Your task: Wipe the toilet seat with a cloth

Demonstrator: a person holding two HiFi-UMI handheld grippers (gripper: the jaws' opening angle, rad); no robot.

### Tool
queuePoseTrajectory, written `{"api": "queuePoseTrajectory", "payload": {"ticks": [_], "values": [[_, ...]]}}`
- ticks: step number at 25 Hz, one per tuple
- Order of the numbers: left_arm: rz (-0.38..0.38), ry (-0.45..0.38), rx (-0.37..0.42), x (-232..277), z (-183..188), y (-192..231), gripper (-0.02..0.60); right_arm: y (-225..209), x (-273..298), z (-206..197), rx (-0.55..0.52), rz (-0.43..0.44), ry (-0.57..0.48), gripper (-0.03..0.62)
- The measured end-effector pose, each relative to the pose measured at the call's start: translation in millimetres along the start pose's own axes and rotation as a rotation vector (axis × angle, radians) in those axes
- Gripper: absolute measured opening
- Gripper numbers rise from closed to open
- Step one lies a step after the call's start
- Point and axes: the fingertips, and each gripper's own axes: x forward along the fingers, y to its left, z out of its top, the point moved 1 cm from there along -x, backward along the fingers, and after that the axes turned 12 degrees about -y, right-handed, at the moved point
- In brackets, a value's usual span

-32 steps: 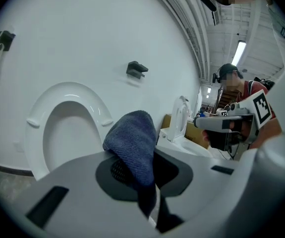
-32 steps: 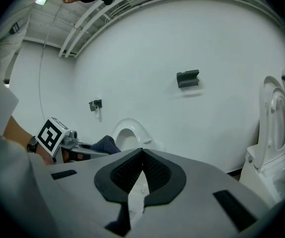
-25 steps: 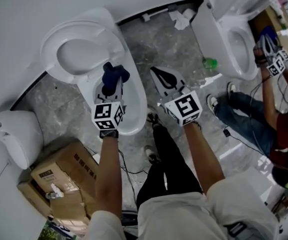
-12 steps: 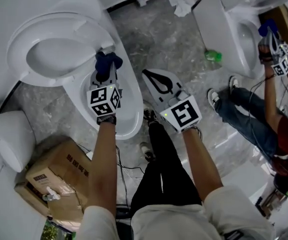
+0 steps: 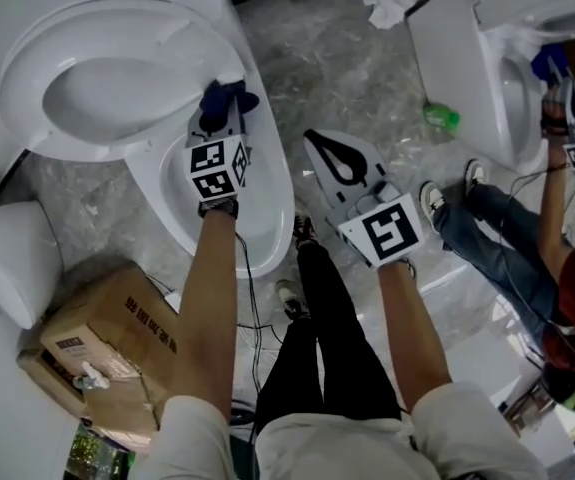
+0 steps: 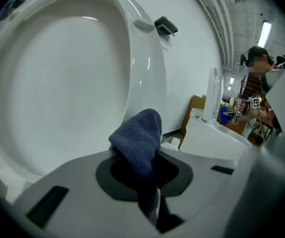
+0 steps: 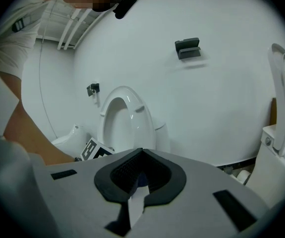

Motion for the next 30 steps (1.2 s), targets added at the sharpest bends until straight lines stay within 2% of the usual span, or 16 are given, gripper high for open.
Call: {"api": "queuePoseTrajectory", "payload": {"ticks": [2, 6, 13, 18, 26, 30], "values": [[-0.020, -0.006, 0.004, 2.8, -2.5, 0.3, 0.043, -0.4, 3.8, -1.5, -0.006, 0.009, 0.001, 0.020], [-0.017, 0.006, -0.061, -5.9, -17.8, 9.5, 0.043, -0.8, 7.4, -9.6, 0.001, 0.011, 0.020, 0.020], [0.044, 0.049, -0.038, -22.4, -36.5, 32.1, 0.043, -2.8, 14.3, -11.7, 0.012, 0.021, 0.018, 0.020], [0.058, 0.060, -0.037, -23.9, -36.4, 41.0, 0.043, -5.1, 17.7, -11.8, 0.007, 0.034, 0.034, 0.020], [0.142, 0.107, -0.040, -54.3, -45.9, 71.1, 0.043, 1.3, 24.6, 2.3, 0.009, 0.055, 0.016, 0.020], [0.228, 0.145, -0.008, -72.2, -49.1, 99.9, 0.043, 4.3, 30.6, 10.4, 0.002, 0.074, 0.005, 0.020]]}}
